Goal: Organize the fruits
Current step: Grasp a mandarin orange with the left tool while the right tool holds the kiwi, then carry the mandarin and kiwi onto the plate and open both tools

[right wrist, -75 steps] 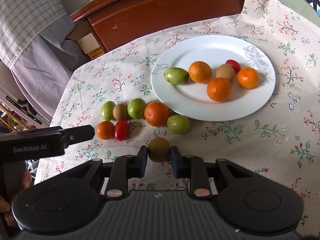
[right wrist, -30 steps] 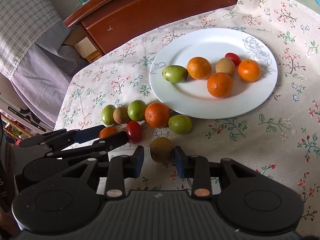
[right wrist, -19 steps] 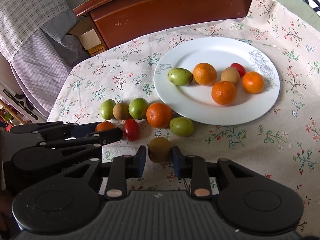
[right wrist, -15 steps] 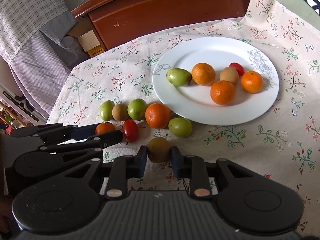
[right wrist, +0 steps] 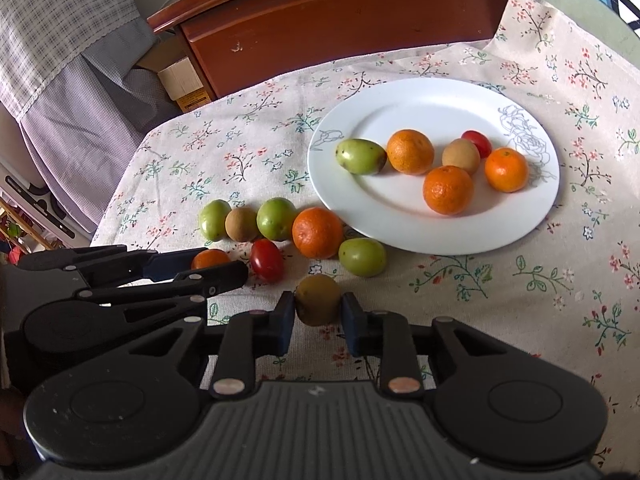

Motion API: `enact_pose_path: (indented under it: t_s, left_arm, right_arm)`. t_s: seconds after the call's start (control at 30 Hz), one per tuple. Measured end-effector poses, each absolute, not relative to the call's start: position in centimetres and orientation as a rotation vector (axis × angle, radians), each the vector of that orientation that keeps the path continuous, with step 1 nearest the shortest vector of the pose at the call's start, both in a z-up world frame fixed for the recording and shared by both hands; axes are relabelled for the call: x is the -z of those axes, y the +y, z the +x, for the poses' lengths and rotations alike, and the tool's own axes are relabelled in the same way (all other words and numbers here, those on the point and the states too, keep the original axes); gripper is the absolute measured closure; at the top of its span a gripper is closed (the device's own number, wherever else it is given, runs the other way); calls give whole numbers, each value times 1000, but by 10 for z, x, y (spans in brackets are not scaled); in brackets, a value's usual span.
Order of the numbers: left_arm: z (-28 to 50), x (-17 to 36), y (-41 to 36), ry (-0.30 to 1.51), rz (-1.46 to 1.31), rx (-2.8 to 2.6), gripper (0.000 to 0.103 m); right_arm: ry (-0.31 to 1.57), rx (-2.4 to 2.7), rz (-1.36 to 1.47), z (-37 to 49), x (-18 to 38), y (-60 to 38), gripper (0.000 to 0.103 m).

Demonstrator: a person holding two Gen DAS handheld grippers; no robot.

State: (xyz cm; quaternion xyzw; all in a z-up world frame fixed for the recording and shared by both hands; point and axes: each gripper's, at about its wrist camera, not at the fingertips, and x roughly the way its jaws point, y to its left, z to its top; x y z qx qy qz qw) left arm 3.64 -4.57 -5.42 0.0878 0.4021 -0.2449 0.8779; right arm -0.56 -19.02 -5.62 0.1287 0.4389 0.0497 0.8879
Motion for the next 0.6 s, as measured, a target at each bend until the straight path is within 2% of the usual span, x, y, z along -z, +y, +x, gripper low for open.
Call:
enact_pose_path:
  t_s: [0.6]
  left_arm:
    - [25, 3, -41, 757, 98, 485, 76]
  right_arm:
    - [801, -121, 292, -11, 18, -195, 78]
